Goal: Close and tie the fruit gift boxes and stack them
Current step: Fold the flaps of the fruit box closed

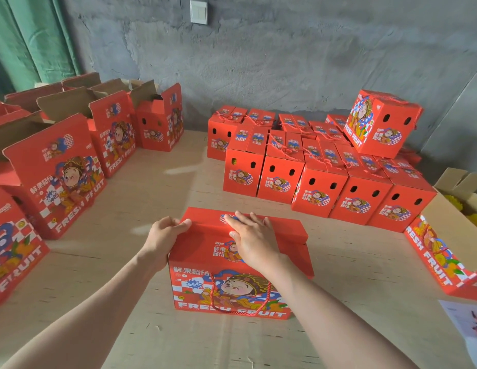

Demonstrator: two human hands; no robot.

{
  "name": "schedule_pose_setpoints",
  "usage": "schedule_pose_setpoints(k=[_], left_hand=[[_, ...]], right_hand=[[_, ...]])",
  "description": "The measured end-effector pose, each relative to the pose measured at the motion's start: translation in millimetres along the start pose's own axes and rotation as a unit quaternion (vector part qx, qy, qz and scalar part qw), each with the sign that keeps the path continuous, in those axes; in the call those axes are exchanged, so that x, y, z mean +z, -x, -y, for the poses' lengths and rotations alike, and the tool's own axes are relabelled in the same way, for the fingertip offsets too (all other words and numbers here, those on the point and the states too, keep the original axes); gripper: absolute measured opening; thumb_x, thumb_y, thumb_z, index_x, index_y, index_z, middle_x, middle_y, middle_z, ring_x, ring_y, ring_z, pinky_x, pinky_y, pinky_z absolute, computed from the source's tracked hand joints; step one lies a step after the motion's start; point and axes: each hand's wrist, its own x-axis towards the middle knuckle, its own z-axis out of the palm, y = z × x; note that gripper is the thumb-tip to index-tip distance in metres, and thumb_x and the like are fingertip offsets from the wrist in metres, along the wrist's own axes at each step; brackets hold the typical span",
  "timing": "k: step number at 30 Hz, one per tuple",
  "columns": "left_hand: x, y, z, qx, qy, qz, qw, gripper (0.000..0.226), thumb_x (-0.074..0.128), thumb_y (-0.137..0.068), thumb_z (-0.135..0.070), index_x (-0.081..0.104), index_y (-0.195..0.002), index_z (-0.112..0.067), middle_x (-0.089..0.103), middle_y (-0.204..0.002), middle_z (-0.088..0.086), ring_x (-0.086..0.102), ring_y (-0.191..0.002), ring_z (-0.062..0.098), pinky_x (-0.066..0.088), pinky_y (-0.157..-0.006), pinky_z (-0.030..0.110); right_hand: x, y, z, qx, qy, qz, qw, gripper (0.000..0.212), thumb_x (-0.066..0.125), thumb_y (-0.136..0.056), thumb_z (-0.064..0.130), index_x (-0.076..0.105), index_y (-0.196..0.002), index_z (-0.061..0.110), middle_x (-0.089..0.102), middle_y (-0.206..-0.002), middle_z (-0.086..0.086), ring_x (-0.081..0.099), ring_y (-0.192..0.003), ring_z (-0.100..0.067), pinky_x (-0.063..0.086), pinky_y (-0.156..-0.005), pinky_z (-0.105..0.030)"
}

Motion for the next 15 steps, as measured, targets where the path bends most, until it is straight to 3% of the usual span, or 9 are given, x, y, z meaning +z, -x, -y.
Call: schedule_pose_setpoints(k=[3, 6, 8, 9, 10, 12, 13, 15], left_hand=[[-3.5, 0.1, 2.4, 0.055, -0.07, 0.01, 0.996, 0.028, 0.065, -0.088, -0.028, 0.049, -0.078, -0.009, 0.064, -0.077, 0.013, 0.061, -0.063, 0.023, 0.051, -0.052, 0.031], [-11.5, -9.8, -4.6, 0.077, -0.173, 0.052, 0.981, 0.024, 0.071, -0.084, -0.018, 0.052, -0.093, -0.007, 0.065, -0.09, 0.009, 0.062, -0.077, 0.022, 0.05, -0.057, 0.024], [-16.0, -15.8, -16.4, 0.131, -0.262, 0.054, 0.955, 0.051, 0.078, -0.077, -0.013, 0.047, -0.118, -0.008, 0.061, -0.109, 0.004, 0.059, -0.094, 0.019, 0.049, -0.075, 0.027], [-18.1, -18.4, -23.9, 0.195, -0.34, 0.052, 0.919, 0.066, 0.08, -0.075, -0.014, 0.045, -0.13, -0.01, 0.056, -0.12, 0.002, 0.054, -0.106, 0.019, 0.045, -0.088, 0.031], [-19.8, -20.5, -30.4, 0.272, -0.426, 0.063, 0.861, 0.073, 0.08, -0.074, -0.017, 0.044, -0.137, -0.015, 0.051, -0.131, 0.0, 0.047, -0.12, 0.021, 0.038, -0.1, 0.033], [-20.2, -19.7, -40.1, 0.379, -0.548, 0.113, 0.737, 0.06, 0.076, -0.079, -0.022, 0.053, -0.135, -0.023, 0.039, -0.147, 0.001, 0.034, -0.136, 0.021, 0.027, -0.111, 0.036], [-19.2, -17.4, -43.0, 0.387, -0.581, 0.135, 0.703, 0.05, 0.071, -0.084, -0.022, 0.057, -0.131, -0.023, 0.041, -0.147, 0.001, 0.035, -0.136, 0.02, 0.029, -0.111, 0.034], [-16.5, -9.7, -43.4, 0.411, -0.593, 0.136, 0.679, 0.035, 0.069, -0.086, -0.016, 0.066, -0.12, -0.014, 0.058, -0.131, 0.007, 0.053, -0.121, 0.022, 0.044, -0.098, 0.032]], right_hand=[[-1.2, -0.6, -1.3, -0.006, -0.001, -0.006, 1.0, 0.045, 0.037, -0.102, 0.032, 0.031, -0.146, 0.037, 0.029, -0.155, 0.004, 0.022, -0.144, -0.026, 0.01, -0.116, -0.047], [-0.7, 0.2, -1.0, -0.008, -0.002, -0.014, 1.0, 0.044, 0.038, -0.102, 0.032, 0.033, -0.146, 0.036, 0.031, -0.154, 0.003, 0.024, -0.144, -0.026, 0.012, -0.115, -0.047], [-1.0, 0.6, -1.1, -0.01, -0.001, -0.021, 1.0, 0.043, 0.039, -0.102, 0.031, 0.035, -0.145, 0.035, 0.033, -0.154, 0.003, 0.026, -0.143, -0.027, 0.014, -0.114, -0.046], [-1.1, 1.0, -1.0, -0.014, 0.003, -0.025, 1.0, 0.043, 0.04, -0.102, 0.031, 0.036, -0.145, 0.035, 0.034, -0.153, 0.003, 0.027, -0.142, -0.027, 0.015, -0.113, -0.046], [-0.7, 1.5, -0.9, -0.018, 0.008, -0.029, 0.999, 0.043, 0.04, -0.102, 0.03, 0.037, -0.145, 0.034, 0.035, -0.153, 0.003, 0.028, -0.142, -0.026, 0.016, -0.113, -0.045], [0.4, 2.7, -0.6, -0.023, 0.01, -0.035, 0.999, 0.043, 0.04, -0.102, 0.029, 0.037, -0.144, 0.033, 0.035, -0.153, 0.004, 0.028, -0.141, -0.026, 0.016, -0.113, -0.044], [0.8, 2.9, -0.5, -0.02, 0.007, -0.036, 0.999, 0.043, 0.04, -0.102, 0.028, 0.037, -0.145, 0.033, 0.034, -0.153, 0.004, 0.028, -0.142, -0.025, 0.015, -0.113, -0.043], [1.3, 2.6, -0.9, -0.016, 0.004, -0.038, 0.999, 0.043, 0.04, -0.102, 0.029, 0.037, -0.145, 0.034, 0.034, -0.153, 0.004, 0.028, -0.142, -0.025, 0.014, -0.114, -0.042]])
